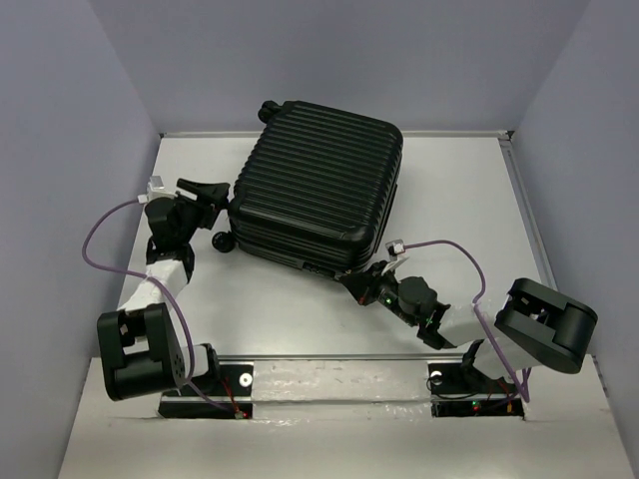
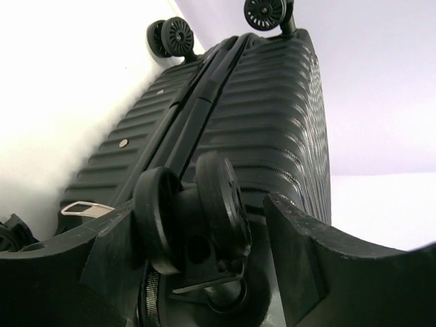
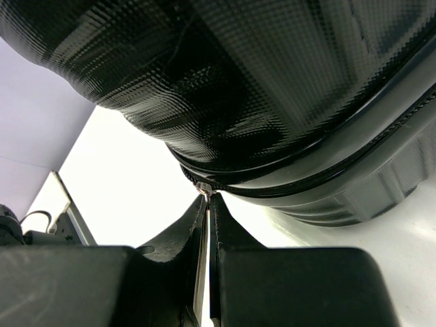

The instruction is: Pack the luggage

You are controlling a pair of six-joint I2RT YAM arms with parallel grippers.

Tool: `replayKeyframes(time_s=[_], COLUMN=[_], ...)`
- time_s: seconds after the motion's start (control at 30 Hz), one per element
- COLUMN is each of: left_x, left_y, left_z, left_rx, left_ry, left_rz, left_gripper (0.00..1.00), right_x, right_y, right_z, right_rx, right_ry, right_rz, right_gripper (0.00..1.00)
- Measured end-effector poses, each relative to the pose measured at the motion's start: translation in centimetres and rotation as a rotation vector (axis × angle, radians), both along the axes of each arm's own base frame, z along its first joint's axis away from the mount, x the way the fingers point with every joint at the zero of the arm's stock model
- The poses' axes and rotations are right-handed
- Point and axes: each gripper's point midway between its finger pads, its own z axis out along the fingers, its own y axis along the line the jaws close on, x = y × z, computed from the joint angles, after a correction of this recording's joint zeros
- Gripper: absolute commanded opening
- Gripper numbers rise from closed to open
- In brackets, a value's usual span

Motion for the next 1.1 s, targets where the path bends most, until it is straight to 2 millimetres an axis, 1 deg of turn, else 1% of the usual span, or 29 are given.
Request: replayKeyframes(time_s=[0.17,0.27,0.37,0.4,0.5,0.53,0.6,0.7,0.73,0.77,0.8,1.1], left_x=[0.2,0.3,0.4,0.4,0.4,0.4,0.4,0.4,0.4,0.4,0.4,0.4], left_y=[0.8,0.8,0.7,0.6,0.4,0.5,0.4,0.4,0.3,0.3,0.3,0.3], left_z=[0.0,-0.4,-1.3,-1.5,-1.4,-1.3,-1.3,-1.3,-1.2,-1.2,-1.2,-1.1], left_rx=[-0.025,-0.042,-0.059,-0.064,-0.072,-0.074,-0.075,-0.076,-0.076,-0.076,-0.076,-0.057], left_ry=[0.001,0.011,0.038,0.045,0.041,0.04,0.038,0.037,0.037,0.037,0.036,0.028], left_rz=[0.014,0.006,-0.003,-0.006,-0.013,-0.013,-0.013,-0.019,-0.02,-0.02,-0.022,-0.029], left_gripper=[0.72,0.71,0.7,0.66,0.61,0.55,0.5,0.33,0.22,0.15,0.06,0.06], right_x=[0.0,0.0,0.0,0.0,0.0,0.0,0.0,0.0,0.0,0.0,0.0,0.4], right_y=[0.0,0.0,0.0,0.0,0.0,0.0,0.0,0.0,0.1,0.1,0.1,0.9], right_z=[0.0,0.0,0.0,0.0,0.0,0.0,0.0,0.0,0.0,0.0,0.0,0.0], right_rx=[0.0,0.0,0.0,0.0,-0.001,-0.001,-0.001,-0.001,-0.002,-0.003,-0.006,-0.054], right_ry=[0.0,0.0,0.0,0.0,0.001,0.0,0.0,0.0,0.0,0.0,-0.001,-0.006], right_rz=[0.0,0.001,0.002,0.002,0.002,0.002,0.002,0.002,0.002,0.003,0.004,0.019], right_gripper=[0.07,0.07,0.07,0.07,0.07,0.07,0.07,0.07,0.07,0.07,0.07,0.07])
